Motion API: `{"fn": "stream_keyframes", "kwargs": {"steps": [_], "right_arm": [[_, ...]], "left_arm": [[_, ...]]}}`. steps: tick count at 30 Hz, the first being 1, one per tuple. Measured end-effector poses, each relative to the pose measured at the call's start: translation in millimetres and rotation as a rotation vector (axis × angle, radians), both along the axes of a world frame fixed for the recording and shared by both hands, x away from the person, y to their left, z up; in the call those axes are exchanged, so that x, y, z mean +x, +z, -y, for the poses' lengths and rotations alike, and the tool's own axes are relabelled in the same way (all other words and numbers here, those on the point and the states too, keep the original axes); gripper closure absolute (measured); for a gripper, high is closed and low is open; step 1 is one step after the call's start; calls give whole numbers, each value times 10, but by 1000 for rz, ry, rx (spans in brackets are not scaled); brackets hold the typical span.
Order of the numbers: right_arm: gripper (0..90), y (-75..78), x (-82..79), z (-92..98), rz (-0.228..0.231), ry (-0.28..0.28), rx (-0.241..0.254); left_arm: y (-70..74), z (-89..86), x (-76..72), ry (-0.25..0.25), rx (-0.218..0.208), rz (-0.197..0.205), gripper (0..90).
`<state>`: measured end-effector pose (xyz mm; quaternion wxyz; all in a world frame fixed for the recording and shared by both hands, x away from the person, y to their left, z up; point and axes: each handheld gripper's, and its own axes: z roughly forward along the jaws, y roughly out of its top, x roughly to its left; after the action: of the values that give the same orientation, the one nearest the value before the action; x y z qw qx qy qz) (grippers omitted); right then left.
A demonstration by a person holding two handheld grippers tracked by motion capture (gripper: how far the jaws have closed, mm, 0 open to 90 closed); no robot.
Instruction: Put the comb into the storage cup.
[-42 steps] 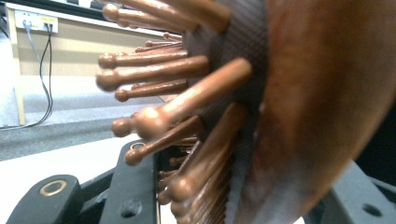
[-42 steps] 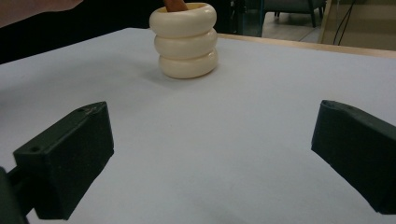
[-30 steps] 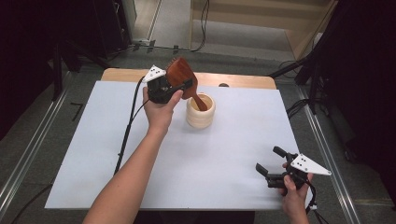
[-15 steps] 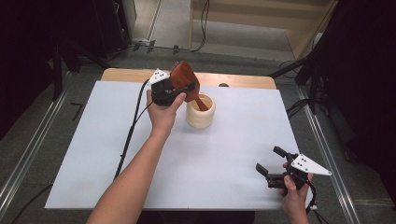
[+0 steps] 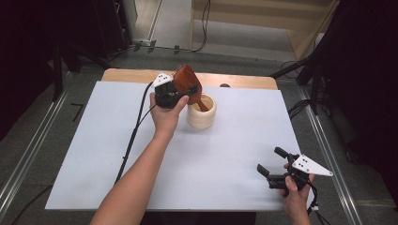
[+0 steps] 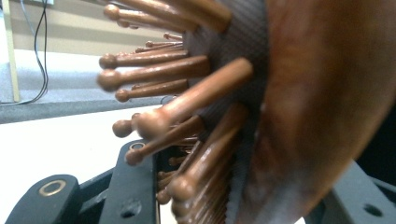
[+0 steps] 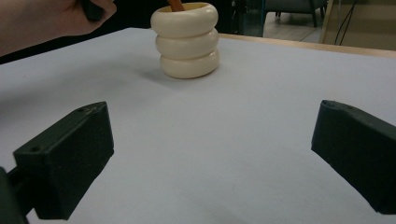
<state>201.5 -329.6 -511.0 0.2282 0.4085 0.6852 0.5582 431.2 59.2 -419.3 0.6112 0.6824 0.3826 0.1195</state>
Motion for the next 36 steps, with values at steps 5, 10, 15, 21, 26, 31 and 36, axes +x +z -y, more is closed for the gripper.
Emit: {"fn": "stream_keyframes", "kwargs": {"steps": [5, 10, 15, 21, 26, 31, 36], "right_arm": [[0, -3, 4, 6, 2, 1, -1], [0, -3, 6, 5, 2, 2, -2], [0, -3, 7, 3, 2, 5, -2], [0, -5, 10, 5, 2, 6, -3], [0, -5, 10, 1, 1, 6, -2], [0, -6, 12, 3, 1, 5, -4], [0, -8, 12, 0, -3, 3, -2]], "left_arm": [[-20, 22, 2, 0, 3, -4, 555], [-48, 52, 4, 4, 5, -10, 554], [-92, 68, 8, 12, 4, -18, 554], [-133, 82, 10, 25, 17, -25, 553], [-158, 107, 7, 37, 26, -31, 548], [-162, 117, -2, 52, 26, -24, 534], [-154, 77, 19, 65, 27, -39, 491]]}}
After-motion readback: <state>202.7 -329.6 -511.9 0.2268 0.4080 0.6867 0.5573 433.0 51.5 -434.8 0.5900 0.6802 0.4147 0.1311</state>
